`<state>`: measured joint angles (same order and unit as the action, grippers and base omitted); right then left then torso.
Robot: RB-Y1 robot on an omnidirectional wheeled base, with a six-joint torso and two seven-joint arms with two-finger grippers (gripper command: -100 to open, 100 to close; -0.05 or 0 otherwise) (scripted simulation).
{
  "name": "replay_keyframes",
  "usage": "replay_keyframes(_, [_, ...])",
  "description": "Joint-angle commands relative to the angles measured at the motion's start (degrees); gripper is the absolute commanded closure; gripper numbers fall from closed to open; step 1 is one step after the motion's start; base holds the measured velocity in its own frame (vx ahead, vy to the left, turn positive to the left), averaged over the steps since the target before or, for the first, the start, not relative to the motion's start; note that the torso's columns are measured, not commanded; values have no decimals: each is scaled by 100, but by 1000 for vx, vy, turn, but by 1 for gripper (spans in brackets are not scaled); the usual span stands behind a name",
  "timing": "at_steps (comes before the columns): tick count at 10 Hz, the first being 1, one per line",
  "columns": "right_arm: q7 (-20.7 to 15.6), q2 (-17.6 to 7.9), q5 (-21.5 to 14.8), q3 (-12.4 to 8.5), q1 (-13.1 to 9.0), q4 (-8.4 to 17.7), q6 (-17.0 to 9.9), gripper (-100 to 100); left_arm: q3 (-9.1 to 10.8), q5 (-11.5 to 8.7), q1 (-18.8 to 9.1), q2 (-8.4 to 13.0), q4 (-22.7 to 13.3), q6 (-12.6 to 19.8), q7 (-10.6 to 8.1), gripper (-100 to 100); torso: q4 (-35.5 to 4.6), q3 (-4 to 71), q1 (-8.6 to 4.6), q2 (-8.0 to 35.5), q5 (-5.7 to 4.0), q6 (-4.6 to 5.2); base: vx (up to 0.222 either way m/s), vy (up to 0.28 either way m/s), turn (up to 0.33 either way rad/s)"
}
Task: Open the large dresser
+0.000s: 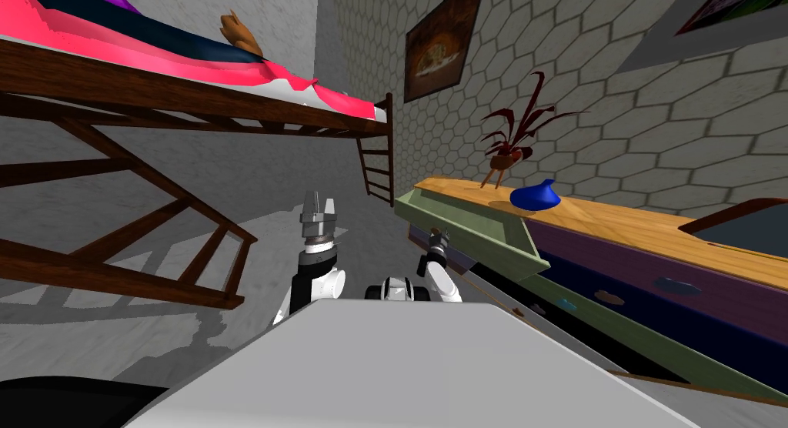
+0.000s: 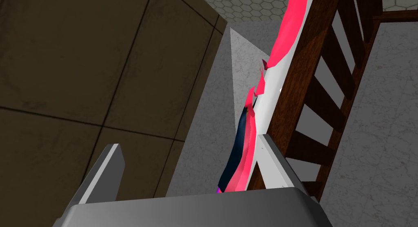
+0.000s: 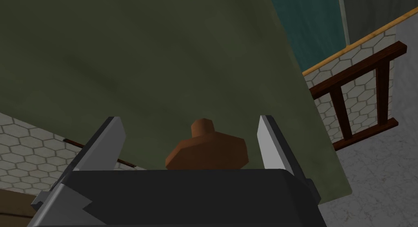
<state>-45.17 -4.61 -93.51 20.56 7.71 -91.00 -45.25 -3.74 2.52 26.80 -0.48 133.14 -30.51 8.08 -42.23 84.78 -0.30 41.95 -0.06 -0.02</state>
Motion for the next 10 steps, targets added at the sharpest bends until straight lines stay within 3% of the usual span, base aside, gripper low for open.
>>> replay_keyframes(1, [-447,166,186,-58,-81,-205,109,-100,0,0,0,0,0,0,0,0,-3,-13,20,20,4,1,2,-38,-38])
replay_keyframes(8, [-1341,503,554,-159,-223,-591,310,-100,-1,0,0,-1,0,0,0,0,-64,-49,50,98,38,4,-14,-15,-30])
replay_keyframes(9, [-1211,466,529,-144,-138,-463,265,-100,0,0,0,0,0,0,0,0,-79,-57,52,115,43,4,3,-7,3])
replay_keyframes(10, [-1246,477,545,-144,-129,-454,271,0,-1,0,-1,-1,0,0,0,0,-63,-60,53,111,36,7,10,3,13])
